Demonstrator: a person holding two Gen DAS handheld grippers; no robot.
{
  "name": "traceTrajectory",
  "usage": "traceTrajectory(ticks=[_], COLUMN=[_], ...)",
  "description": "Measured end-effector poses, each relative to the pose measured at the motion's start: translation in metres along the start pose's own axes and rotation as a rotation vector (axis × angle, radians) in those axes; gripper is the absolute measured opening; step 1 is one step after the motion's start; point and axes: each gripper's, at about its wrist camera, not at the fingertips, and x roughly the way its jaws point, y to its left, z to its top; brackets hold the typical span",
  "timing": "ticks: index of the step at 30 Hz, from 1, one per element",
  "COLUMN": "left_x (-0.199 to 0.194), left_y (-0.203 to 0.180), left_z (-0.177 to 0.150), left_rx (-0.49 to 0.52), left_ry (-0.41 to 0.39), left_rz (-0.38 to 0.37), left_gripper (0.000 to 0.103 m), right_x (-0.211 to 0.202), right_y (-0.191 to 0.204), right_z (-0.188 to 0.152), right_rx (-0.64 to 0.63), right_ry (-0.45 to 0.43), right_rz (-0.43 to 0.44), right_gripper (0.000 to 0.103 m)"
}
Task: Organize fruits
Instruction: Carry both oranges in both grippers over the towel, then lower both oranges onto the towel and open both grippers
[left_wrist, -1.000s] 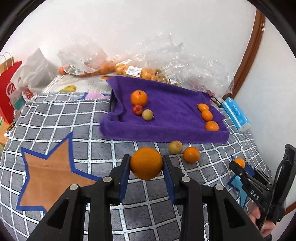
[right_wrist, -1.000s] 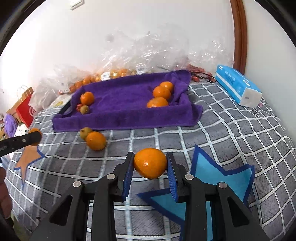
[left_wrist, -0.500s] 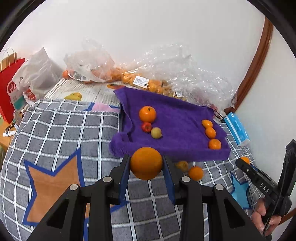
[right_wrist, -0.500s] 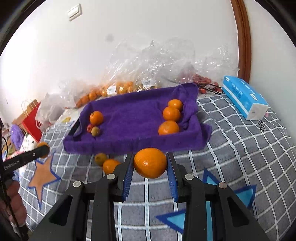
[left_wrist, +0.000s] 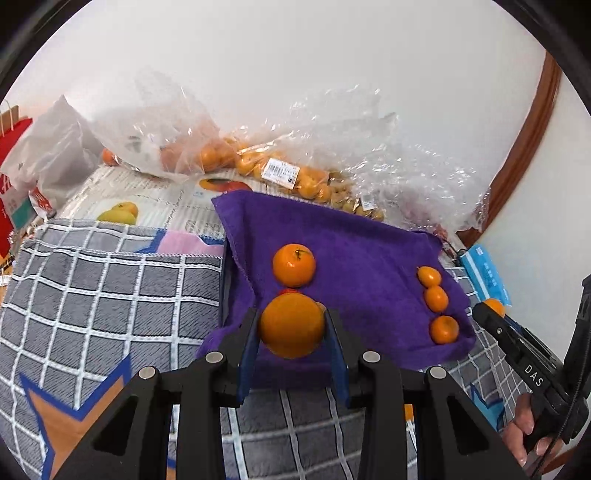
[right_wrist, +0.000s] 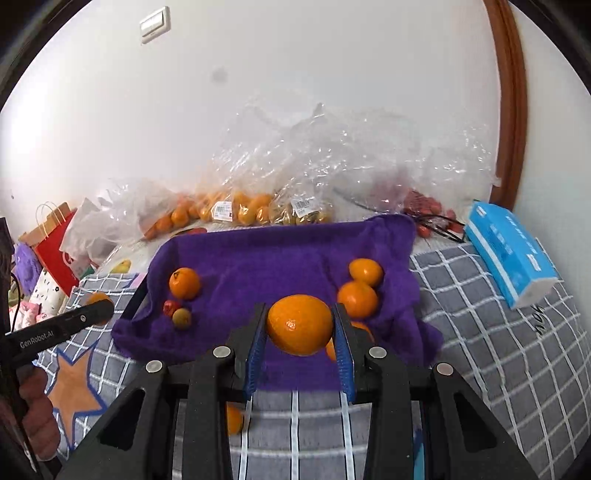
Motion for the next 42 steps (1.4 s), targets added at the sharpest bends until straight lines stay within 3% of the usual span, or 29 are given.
traceTrajectory(ticks=[14, 31, 33, 42], left_x=[0.051, 0.058, 0.057, 0.052], left_y=[0.007, -0.004, -0.004, -0.001], left_z=[-0.001, -0.007, -0.008, -0.007], left_rx=[-0.014, 0.088, 0.087, 0.051], left_ry=[0.116, 0.060, 0.059, 0.046], left_rz=[0.017, 0.061, 0.059, -0.001], left_gripper=[0.033, 0.033, 0.033, 0.036], right_x=[0.072, 0.076, 0.074, 0.070], right_y=[0.011, 0.017, 0.017, 0.015], right_z=[-0.019, -0.026, -0.026, -0.026], right_rx=[-0.032, -0.061, -0.057, -0.040], right_ry=[0.117, 0.106, 0.099, 0.075], right_rz=[0.020, 0.011, 0.000, -0.020], right_gripper=[0.034, 0.035, 0.042, 0.052])
